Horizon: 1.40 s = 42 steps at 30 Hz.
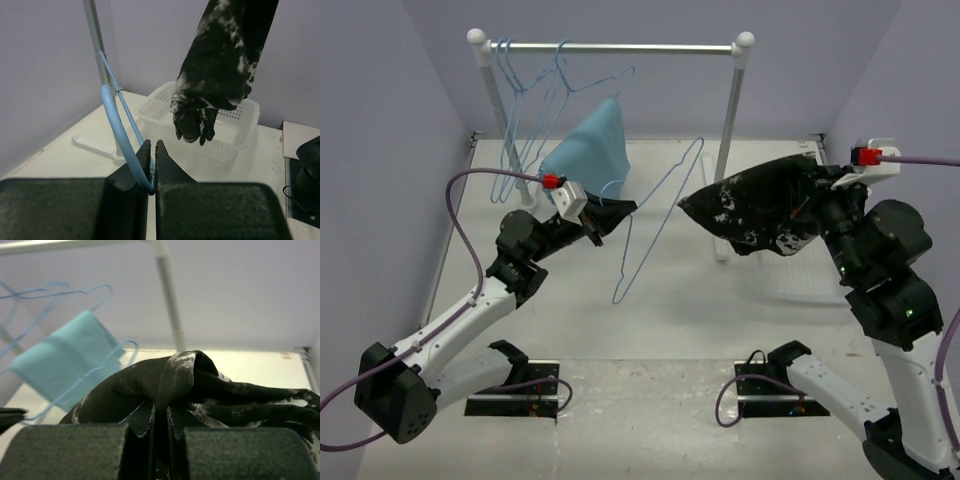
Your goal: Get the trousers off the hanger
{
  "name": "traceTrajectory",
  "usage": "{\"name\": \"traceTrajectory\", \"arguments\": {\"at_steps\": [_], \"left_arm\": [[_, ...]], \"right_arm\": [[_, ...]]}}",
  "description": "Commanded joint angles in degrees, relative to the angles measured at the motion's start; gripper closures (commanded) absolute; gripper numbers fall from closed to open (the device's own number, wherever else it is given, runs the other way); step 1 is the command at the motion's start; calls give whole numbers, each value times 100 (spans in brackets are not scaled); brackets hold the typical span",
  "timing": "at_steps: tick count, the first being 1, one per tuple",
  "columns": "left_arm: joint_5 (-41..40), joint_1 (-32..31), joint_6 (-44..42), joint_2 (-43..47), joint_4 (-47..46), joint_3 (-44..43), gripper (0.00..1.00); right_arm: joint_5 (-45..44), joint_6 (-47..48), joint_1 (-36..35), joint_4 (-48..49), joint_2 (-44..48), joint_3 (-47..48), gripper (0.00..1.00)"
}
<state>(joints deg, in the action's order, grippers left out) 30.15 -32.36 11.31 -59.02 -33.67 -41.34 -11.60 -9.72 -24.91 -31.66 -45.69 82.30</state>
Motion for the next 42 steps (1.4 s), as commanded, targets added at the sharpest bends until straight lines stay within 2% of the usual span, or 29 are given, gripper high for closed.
{"name": "traceTrajectory", "arguments": {"at_steps": [1, 2, 4, 10, 14, 23, 26, 28, 31, 32, 38, 39, 40, 41, 42], "left_arm": [[-27, 28, -147, 154, -96, 3, 100], [-18, 37, -147, 198, -70, 3, 100], [34, 28, -155, 225, -78, 3, 100], [87, 28, -173, 260, -17, -32, 100], [114, 28, -252, 312, 167, -102, 100], [114, 28, -331, 602, 343, -32, 100], [87, 28, -331, 673, 414, 12, 100], [61, 28, -305, 752, 405, 82, 100], [26, 19, -279, 866, 431, 170, 100], [26, 28, -270, 892, 440, 179, 100], [79, 19, -235, 963, 537, 170, 100], [79, 28, -226, 980, 554, 153, 100], [70, 19, -217, 998, 581, 153, 100], [78, 28, -217, 1016, 590, 161, 100], [70, 28, -208, 1033, 598, 162, 100]], "right_arm": [[-1387, -119, 3, 1118, 280, -82, 100], [-1850, -110, 3, 1127, 289, -231, 100], [-2057, -109, 47, 1127, 315, -381, 100], [-2092, -232, 415, 1127, 228, -618, 100], [-1671, -469, 785, 1118, 210, -847, 100], [-1609, -874, 1400, 1127, 149, -1383, 100], [-1960, -1067, 1655, 1118, 122, -1787, 100], [-1786, -1383, 2006, 1118, 96, -2261, 100], [-1433, -1822, 2446, 1136, -97, -2806, 100], [-1468, -2023, 2673, 1127, -307, -2877, 100], [-2083, -2709, 3009, 1118, -1239, -2992, 100], [-2145, -2798, 3044, 1101, -1432, -2983, 86], [-2197, -2903, 3062, 1022, -1512, -2940, 68], [-2181, -3035, 3071, 943, -1591, -2896, 45], [-2154, -3097, 3071, 838, -1722, -2843, 2]]}}
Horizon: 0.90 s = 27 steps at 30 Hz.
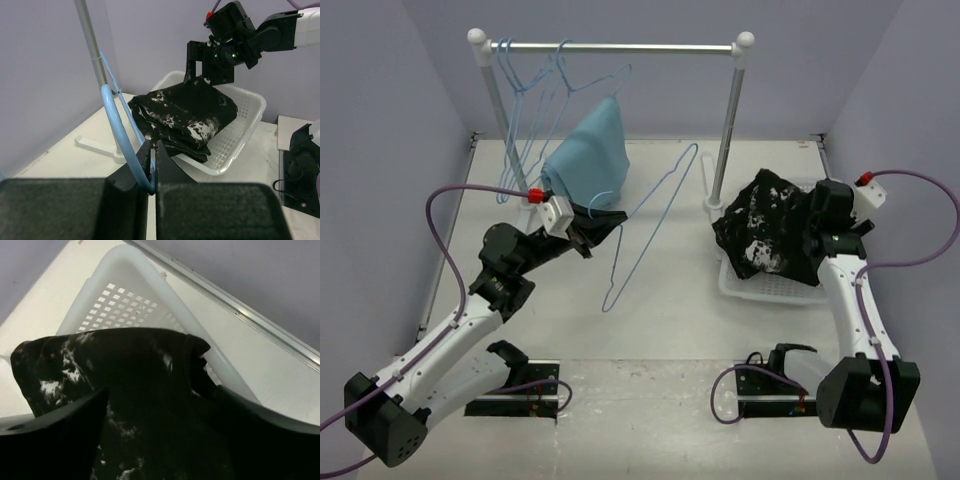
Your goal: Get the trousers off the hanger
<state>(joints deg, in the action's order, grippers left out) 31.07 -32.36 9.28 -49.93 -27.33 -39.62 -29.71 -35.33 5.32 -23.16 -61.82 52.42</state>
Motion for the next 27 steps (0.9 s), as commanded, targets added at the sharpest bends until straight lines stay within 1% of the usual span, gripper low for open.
{"name": "traceTrajectory", "arguments": {"at_steps": [1, 6, 11, 14, 15, 17, 18, 19, 21, 22, 23, 24, 25, 27], "left_arm": [[-31, 28, -5, 159, -27, -2, 100], [-66, 28, -31, 177, 17, -20, 100], [-5, 28, -5, 72, -18, -90, 100], [-13, 28, 13, -16, -35, -134, 100], [-31, 19, 21, -51, -27, -125, 100], [-57, 28, 47, -95, -27, -134, 100], [-48, 28, 39, -113, -44, -134, 100], [-48, 19, 39, -139, -53, -125, 100], [-40, 28, 30, -175, -53, -134, 100], [-48, 28, 13, -201, -44, -143, 100], [-66, 19, 4, -201, -35, -152, 100], [-75, 19, -14, -227, -1, -152, 100], [-83, 28, -31, -227, 17, -152, 100], [-136, 28, -66, -245, 17, -134, 100]], "right_arm": [[-307, -597, 48, -213, -172, 276, 1], [-290, -633, 48, -733, -296, 681, 1], [-9, -238, 39, -664, 319, 831, 1], [640, 183, 48, -418, 706, 840, 1], [1173, 263, 39, -539, 750, 953, 1], [1739, 518, -74, -820, 698, 1111, 1], [1784, 562, -232, -1170, 654, 1173, 1], [1646, 702, -755, -1295, 610, 1217, 1], [1452, 747, -1303, -1550, 444, 1191, 1], [1494, 617, -1741, -1665, 365, 1139, 1], [1504, 476, -1902, -1822, 190, 1086, 1], [1547, 353, -2208, -1841, 101, 912, 1], [1591, 221, -2368, -1833, 5, 806, 1], [1443, -34, -2657, -1955, -345, 603, 1]]}}
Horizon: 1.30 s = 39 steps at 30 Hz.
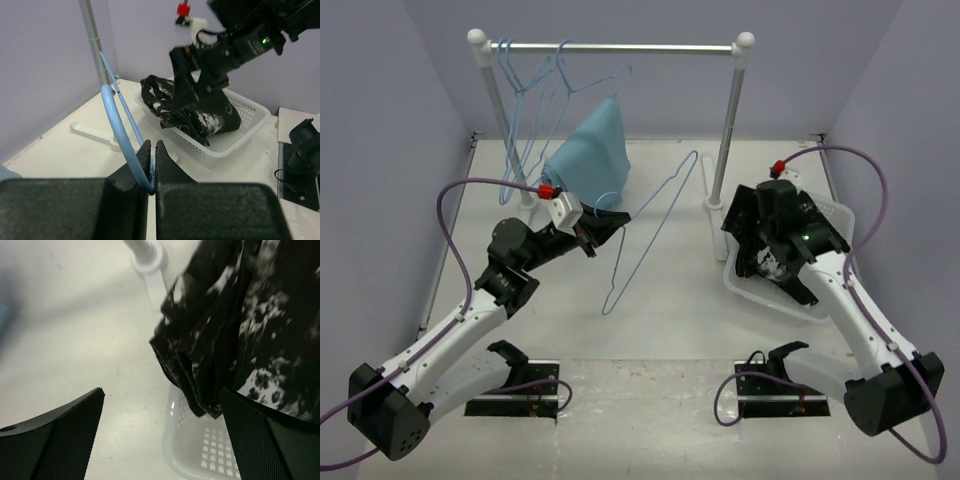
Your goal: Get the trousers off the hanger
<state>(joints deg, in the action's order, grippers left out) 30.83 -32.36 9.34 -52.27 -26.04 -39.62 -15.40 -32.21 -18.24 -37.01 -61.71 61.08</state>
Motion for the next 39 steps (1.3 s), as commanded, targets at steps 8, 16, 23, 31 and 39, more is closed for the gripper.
{"name": "traceTrajectory", "arguments": {"at_steps": [8, 16, 23, 31, 39], "left_arm": [[-297, 19, -196, -178, -85, -160, 100], [-604, 28, -319, -134, -15, -240, 100], [-771, 28, -328, -134, 29, -318, 100], [-1017, 28, -232, -538, 187, -749, 100], [-1377, 2, -29, -1090, 862, -1730, 100]], "right_arm": [[-417, -286, -540, -438, -1781, -545, 12], [-755, 1249, 82, 105, -1906, -412, 99], [827, 3513, 883, 1371, -1669, -799, 100], [1065, 3802, 1033, 1584, -1994, -597, 92], [635, 2949, 1033, 530, -1187, -185, 1]]}}
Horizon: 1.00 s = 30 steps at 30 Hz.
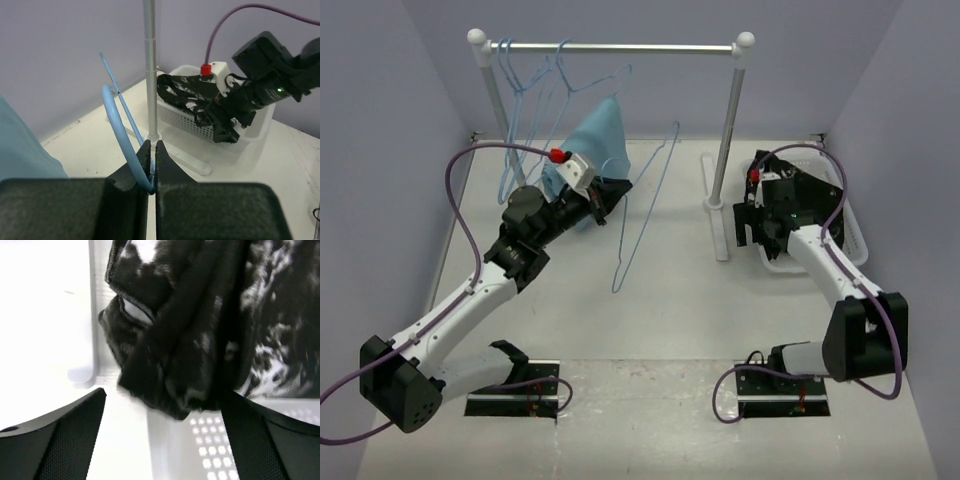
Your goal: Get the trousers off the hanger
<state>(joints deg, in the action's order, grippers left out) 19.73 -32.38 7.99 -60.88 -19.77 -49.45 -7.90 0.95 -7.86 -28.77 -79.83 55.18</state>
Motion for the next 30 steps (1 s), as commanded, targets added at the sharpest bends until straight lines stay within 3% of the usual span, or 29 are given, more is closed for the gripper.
{"name": "traceTrajectory", "arguments": {"at_steps": [1, 6, 10, 13, 17, 25, 30], "left_arm": [[-372, -5, 124, -327, 315, -915, 100], [-1119, -23, 98, -1301, 1052, -2319, 100], [-2329, -40, 142, -2128, 1581, -3654, 100], [-2403, -49, -60, -2945, 2038, -4849, 100], [-2343, -58, -402, -3702, 2328, -5766, 100], [-2291, -119, -973, -4090, 2136, -6305, 100], [-1982, -269, -1387, -3423, 1196, -5209, 100]], "right_arm": [[-133, -542, -5, -348, 775, 432, 1], [367, -1202, -5, -384, 1916, 477, 1], [1193, -1342, -14, -138, 2585, 283, 1], [1361, -1413, -14, -128, 2849, 248, 1], [1054, -1493, -14, -172, 3017, 195, 1], [887, -1396, -14, -146, 3132, -16, 1], [799, -1335, -14, -137, 3097, -104, 1]]}}
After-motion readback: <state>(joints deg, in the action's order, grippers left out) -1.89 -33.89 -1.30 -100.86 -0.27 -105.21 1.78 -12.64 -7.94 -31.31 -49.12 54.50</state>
